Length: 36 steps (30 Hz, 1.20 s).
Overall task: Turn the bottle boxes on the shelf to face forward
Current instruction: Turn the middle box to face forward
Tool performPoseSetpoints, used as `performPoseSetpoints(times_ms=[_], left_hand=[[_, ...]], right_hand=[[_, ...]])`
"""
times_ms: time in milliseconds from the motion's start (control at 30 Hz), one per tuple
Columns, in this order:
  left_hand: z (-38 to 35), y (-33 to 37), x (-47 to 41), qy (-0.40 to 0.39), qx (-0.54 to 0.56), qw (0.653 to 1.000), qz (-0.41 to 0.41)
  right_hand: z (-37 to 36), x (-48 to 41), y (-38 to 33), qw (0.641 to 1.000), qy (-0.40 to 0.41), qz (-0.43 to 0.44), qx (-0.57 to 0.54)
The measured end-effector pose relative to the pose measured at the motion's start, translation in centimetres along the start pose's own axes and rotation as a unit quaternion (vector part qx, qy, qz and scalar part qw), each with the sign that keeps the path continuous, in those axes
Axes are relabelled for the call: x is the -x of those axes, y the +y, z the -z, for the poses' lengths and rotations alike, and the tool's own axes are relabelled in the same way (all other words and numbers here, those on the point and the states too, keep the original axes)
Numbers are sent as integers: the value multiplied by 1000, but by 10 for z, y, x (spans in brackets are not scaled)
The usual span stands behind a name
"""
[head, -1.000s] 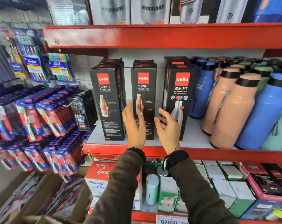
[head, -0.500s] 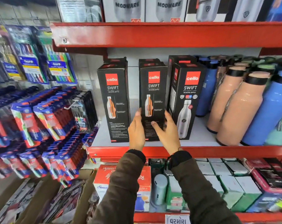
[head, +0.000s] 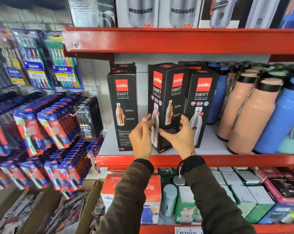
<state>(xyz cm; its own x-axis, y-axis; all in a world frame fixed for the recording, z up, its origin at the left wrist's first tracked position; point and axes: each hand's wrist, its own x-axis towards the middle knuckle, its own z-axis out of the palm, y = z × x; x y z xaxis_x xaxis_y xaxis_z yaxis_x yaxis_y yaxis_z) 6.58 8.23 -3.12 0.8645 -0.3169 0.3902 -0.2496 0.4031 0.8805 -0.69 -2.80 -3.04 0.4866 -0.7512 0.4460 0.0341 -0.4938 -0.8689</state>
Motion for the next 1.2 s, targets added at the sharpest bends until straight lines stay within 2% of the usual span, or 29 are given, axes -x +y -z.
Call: performPoseSetpoints(times_ms=[133, 333, 433, 700, 1033, 1200], left_hand=[[-2, -4, -12, -26, -103, 993, -54], [-1, -10, -27, -92, -152, 984, 14], [3, -12, -30, -107, -158, 982, 16], [5, -17, -20, -83, -154, 985, -6], [2, -29, -14, -67, -175, 982, 2], [-1, -30, -16, -43, -178, 983, 1]], right_hand=[[5, -1, 0, 1000, -20, 0, -19], [10, -3, -1, 997, -76, -1, -12], [11, -4, -2, 994, -109, 19, -3], [12, -5, 3, 988, -146, 42, 8], [7, -7, 15, 994, -103, 33, 14], [3, -9, 16, 994, -108, 24, 18]])
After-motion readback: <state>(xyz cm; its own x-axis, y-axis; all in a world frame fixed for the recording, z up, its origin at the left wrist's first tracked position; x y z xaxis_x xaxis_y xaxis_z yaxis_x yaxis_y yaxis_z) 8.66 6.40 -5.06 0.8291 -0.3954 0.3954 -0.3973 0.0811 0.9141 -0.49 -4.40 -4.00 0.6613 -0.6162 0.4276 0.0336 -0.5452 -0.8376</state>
